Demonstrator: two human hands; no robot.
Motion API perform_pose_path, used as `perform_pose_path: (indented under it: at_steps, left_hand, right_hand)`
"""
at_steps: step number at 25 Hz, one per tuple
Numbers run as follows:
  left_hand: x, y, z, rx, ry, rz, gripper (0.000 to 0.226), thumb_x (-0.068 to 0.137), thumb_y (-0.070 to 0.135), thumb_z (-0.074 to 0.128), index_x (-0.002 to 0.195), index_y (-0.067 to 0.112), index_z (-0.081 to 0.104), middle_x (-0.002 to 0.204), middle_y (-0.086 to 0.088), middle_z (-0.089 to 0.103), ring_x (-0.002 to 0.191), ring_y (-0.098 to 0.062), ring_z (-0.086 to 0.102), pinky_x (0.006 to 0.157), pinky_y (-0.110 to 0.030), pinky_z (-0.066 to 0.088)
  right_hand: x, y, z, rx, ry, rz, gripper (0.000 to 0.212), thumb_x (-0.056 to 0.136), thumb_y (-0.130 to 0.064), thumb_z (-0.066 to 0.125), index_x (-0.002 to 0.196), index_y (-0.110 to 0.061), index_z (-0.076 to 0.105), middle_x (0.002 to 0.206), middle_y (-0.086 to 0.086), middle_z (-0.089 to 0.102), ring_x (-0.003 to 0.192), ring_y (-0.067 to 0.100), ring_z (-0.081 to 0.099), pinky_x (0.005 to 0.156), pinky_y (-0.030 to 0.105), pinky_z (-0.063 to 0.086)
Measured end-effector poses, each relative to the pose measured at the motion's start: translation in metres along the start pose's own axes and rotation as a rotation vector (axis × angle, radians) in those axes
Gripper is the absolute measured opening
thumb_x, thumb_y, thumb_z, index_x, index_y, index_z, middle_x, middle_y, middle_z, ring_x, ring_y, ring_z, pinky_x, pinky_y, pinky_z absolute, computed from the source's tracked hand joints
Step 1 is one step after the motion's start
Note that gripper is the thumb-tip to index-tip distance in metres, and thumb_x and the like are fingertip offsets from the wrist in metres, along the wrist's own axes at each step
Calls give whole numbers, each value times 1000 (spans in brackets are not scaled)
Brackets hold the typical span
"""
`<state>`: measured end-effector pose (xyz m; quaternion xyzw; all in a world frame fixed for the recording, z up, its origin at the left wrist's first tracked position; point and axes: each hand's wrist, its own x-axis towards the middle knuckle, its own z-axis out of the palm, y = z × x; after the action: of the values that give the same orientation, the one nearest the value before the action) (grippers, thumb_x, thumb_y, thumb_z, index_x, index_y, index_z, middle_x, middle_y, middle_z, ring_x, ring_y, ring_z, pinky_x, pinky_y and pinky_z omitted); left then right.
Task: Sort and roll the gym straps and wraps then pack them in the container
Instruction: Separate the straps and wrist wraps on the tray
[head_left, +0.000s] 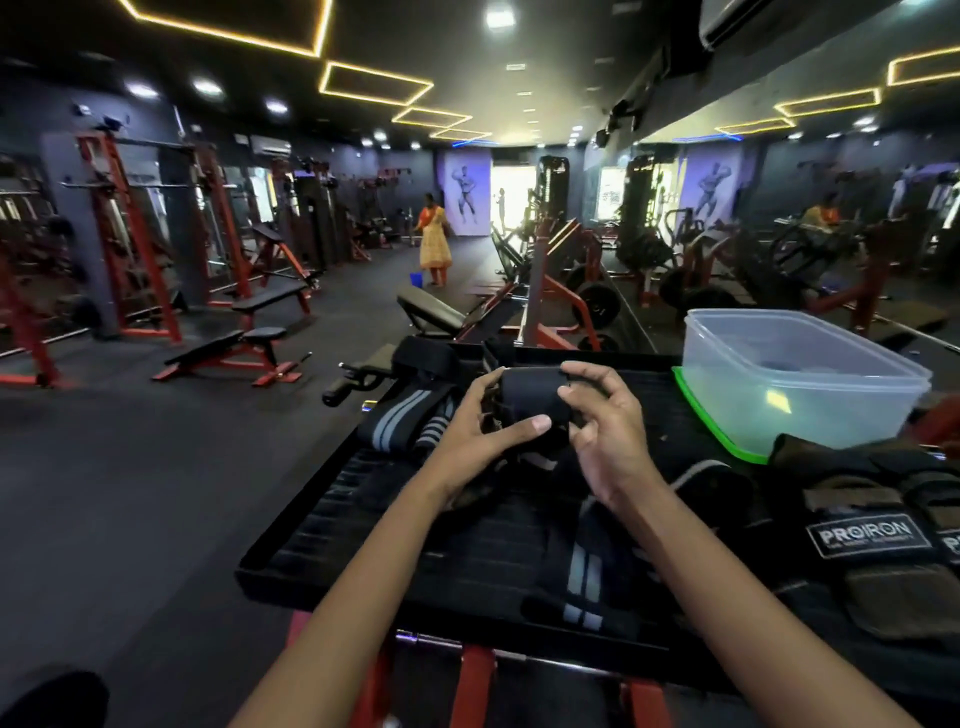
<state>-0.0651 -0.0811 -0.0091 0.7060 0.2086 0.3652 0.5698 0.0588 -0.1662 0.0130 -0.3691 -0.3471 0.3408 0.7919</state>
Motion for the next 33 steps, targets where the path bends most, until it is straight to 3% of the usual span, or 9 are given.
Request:
perform_pose_path:
  at_steps: [2,5,9,14,19,22,25,29,33]
  left_hand:
    - [-7,3,-30,44,63,3,89,63,38,87,138,26,41,132,4,55,116,-4,56,88,-12,46]
    - [-24,3,-80,53,98,-24,95,57,45,85,138,26,41,133,5,55,121,-7,55,100,-24,45]
    - [-57,9,-131,121,26,-50,86,68,28,85,139,22,38,133,7,56,119,-3,55,99,-22,46]
    - [-104,3,-178,212,73,-67,74,70,27,76,135,31,41,129,9,56,115,0,56,89,-14,45]
    - [-121,-9,-185,315,45,-27,71,80,8,73,140,24,39,134,3,53,120,-4,54,97,-18,44]
    - [-121,-13,-186,361,-7,-17,67,79,23,73,138,28,43,136,2,50,124,-7,50,106,-28,41]
    - [-123,-14,-180,349,-10,9,60,80,42,65,136,29,47,134,6,50,123,-6,51,104,-28,42]
    - [-128,-15,-173,321,48,66,48,87,43,52,131,24,54,131,6,55,122,-14,53,105,-37,41]
    - [-130,-14,-178,326,50,59,47,86,43,55,129,25,56,127,8,56,119,-14,55,103,-39,44]
  right_hand:
    - [1,15,26,-2,-54,57,26,88,10,52,98,-13,60,84,5,63,81,13,63,76,28,47]
    - [-4,33,63,22,-125,129,26,89,10,52,101,-12,59,81,1,67,81,13,64,74,26,48]
    - [-19,54,99,28,-200,222,28,88,10,52,102,-13,59,79,-2,68,82,12,65,75,28,47]
    - [-43,85,126,-44,-393,359,32,83,8,59,105,-15,58,99,13,63,87,20,63,71,32,49]
    - [-51,91,124,-82,-424,431,31,83,5,60,109,-13,56,101,16,64,88,24,64,70,36,54]
    - [-55,91,116,-155,-434,461,38,74,-5,70,110,-10,58,90,14,63,85,24,62,73,41,55]
    - [-58,89,114,-225,-445,466,38,73,-6,73,108,-7,59,81,13,63,76,21,63,69,40,58]
    - [-58,89,117,-260,-438,488,29,80,-1,69,107,-7,58,72,8,68,63,15,65,61,33,58]
    - [-60,87,117,-369,-433,426,30,77,-18,72,102,-7,59,67,17,67,57,23,66,61,41,61]
